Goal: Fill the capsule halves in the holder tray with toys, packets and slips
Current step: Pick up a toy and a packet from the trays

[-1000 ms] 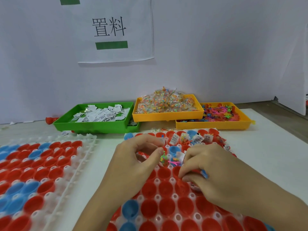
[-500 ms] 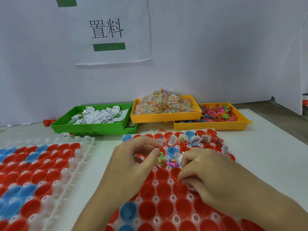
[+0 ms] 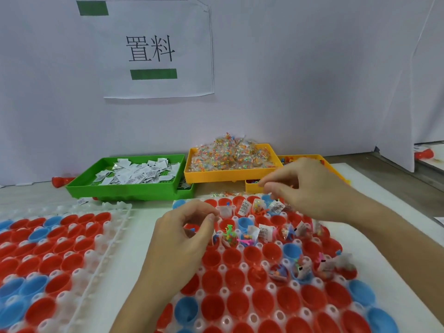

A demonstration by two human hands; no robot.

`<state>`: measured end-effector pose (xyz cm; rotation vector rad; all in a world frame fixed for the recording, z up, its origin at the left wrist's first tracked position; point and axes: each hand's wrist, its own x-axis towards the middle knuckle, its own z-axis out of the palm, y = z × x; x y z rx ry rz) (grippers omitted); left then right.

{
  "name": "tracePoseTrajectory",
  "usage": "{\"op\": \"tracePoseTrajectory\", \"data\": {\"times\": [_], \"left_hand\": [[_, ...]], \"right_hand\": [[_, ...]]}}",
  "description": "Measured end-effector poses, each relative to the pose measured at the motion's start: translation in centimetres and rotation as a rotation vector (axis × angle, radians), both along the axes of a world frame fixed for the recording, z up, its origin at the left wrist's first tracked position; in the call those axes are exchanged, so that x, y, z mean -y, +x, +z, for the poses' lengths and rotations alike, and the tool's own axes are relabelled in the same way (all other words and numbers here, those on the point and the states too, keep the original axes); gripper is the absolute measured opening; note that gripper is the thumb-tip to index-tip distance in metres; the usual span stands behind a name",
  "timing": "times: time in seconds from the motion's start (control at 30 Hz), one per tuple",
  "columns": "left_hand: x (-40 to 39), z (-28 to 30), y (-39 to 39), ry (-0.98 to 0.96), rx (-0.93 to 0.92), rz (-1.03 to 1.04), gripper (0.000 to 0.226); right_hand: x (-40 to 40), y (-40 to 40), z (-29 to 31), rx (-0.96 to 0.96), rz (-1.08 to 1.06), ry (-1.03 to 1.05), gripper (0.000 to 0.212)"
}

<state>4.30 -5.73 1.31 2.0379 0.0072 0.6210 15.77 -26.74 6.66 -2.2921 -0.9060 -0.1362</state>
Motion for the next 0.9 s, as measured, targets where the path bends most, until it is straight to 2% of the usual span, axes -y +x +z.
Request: {"op": "tracePoseTrajectory", "data": {"times": [0.23,0.4,0.47,0.63,0.9], "left_hand": [[-0.1,0.0,-0.1,-0.025,0.008,0.026,0.021],[0.2,0.3,-0.2,-0.012,0.033,0.020,0.030],[0.2,0.4,-0.2,-0.020,0.038,0.018,0.031],[0.1,0.6,-0.2,-0.025,0.041,0.026,0.031],[0.3,0.7,-0.3,-0.016,0.046,0.030,0.034]], "right_hand": [[-3.7,10.9,1.3,-0.028,-0.244,-0.251,0.024],[-5.2,14.8,-0.3,-0.002,-0.341,-0.539,0.028],[-5.4,15.6,-0.9,0.004,-0.366,-0.588,0.025],[-5.0,16.3,-2.0,0.010,-0.401,-0.466,0.022],[-3.5,15.7,-2.4,0.014,-0.394,-0.075,0.010]]}}
